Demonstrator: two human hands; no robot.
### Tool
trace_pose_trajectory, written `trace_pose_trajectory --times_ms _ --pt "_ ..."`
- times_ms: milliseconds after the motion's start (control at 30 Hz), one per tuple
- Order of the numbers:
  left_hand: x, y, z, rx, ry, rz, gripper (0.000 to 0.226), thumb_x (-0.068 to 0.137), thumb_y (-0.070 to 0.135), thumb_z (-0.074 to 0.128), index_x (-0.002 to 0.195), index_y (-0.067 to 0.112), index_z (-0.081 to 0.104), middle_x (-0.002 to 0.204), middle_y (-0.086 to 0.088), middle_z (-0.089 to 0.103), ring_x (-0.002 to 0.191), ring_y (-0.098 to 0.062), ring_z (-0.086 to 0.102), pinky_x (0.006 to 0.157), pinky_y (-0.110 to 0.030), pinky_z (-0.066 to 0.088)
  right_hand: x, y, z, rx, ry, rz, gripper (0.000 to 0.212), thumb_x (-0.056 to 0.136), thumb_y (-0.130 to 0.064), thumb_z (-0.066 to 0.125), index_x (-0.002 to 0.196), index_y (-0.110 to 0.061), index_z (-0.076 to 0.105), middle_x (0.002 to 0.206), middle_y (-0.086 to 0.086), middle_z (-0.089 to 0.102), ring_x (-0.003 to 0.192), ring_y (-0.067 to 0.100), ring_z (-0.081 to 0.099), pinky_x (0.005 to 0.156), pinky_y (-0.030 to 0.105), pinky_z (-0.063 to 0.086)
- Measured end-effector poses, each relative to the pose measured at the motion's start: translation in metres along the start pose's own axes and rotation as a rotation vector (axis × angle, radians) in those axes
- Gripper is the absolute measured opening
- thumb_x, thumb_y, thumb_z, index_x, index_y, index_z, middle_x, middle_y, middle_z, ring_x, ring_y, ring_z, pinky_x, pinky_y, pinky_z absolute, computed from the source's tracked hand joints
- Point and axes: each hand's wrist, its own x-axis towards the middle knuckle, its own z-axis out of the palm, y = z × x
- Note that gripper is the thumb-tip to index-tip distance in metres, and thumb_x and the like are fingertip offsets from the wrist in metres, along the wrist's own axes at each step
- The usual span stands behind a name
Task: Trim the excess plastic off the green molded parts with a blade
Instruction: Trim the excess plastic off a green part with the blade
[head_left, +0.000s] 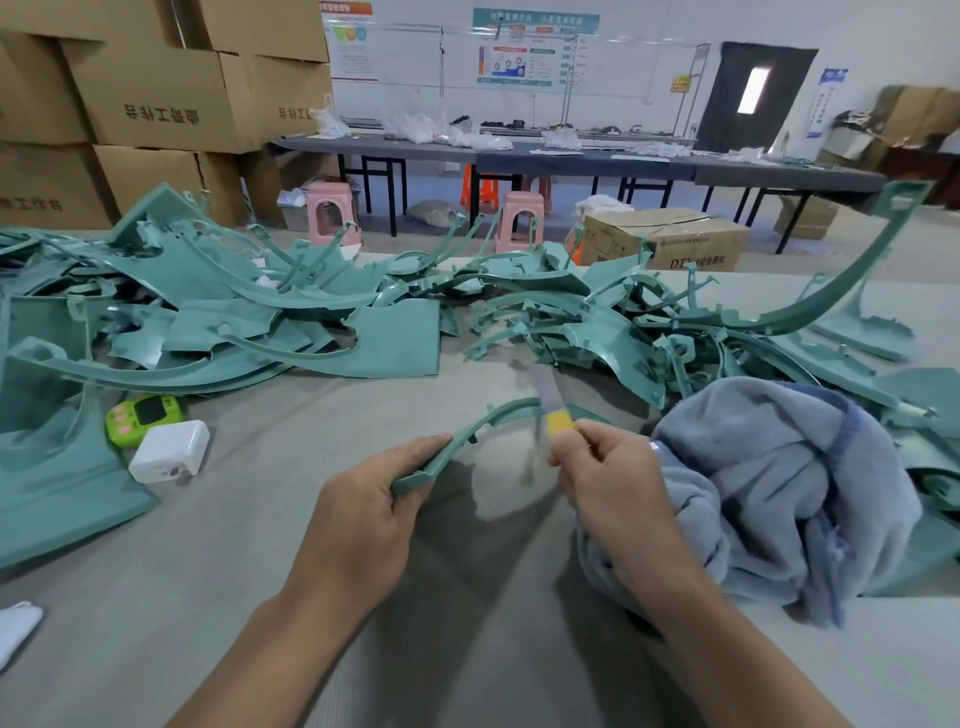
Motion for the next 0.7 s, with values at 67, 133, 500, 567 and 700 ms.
trace_pose_trajectory --times_ms 67,133,500,567,700 --pt "0.001 0.0 0.0 0.013 0.003 0.001 0.043 0.091 0.001 0.068 0.121 0.032 0.074 0.112 0.039 0.064 0.109 0.021 0.057 0.094 -0.001 0.04 -0.013 -0.006 0.012 -0.083 -0.155 -0.145 0.028 0.088 -0.042 0.056 0.073 -0.02 0.063 0.049 -0.006 0.047 0.047 0.01 0.039 0.048 0.033 0.033" --pt "0.001 -0.001 0.0 0.02 0.004 -0.008 0.042 0.09 0.001 0.07 0.119 0.032 0.075 0.103 0.048 0.06 0.107 0.024 0.056 0.091 0.002 0.038 -0.013 -0.004 0.016 -0.345 -0.14 -0.189 0.031 0.091 -0.046 0.054 0.07 -0.025 0.063 0.052 -0.008 0.055 0.048 0.008 0.046 0.046 0.024 0.035" --pt "0.002 0.002 -0.001 0.064 0.015 -0.03 0.044 0.09 0.003 0.07 0.116 0.038 0.074 0.098 0.055 0.056 0.104 0.028 0.054 0.088 0.005 0.037 -0.003 -0.002 0.005 -0.44 0.01 -0.047 0.038 0.1 -0.035 0.051 0.067 -0.017 0.057 0.054 -0.004 0.058 0.051 0.011 0.05 0.048 0.029 0.037" --pt "0.002 0.003 -0.001 0.068 0.01 -0.036 0.042 0.091 0.006 0.07 0.115 0.04 0.075 0.104 0.05 0.06 0.104 0.026 0.055 0.086 0.004 0.038 0.005 0.003 -0.001 -0.552 0.087 0.075 0.038 0.101 -0.03 0.049 0.066 -0.018 0.055 0.061 -0.004 0.058 0.059 0.016 0.051 0.053 0.029 0.036" --pt "0.0 0.005 -0.002 0.03 0.005 -0.04 0.042 0.091 0.007 0.069 0.113 0.043 0.075 0.105 0.043 0.065 0.104 0.023 0.058 0.086 0.003 0.04 0.01 0.008 -0.018 -0.503 0.297 0.225 0.04 0.102 -0.026 0.049 0.064 -0.013 0.055 0.064 0.003 0.057 0.064 0.025 0.051 0.05 0.03 0.032"
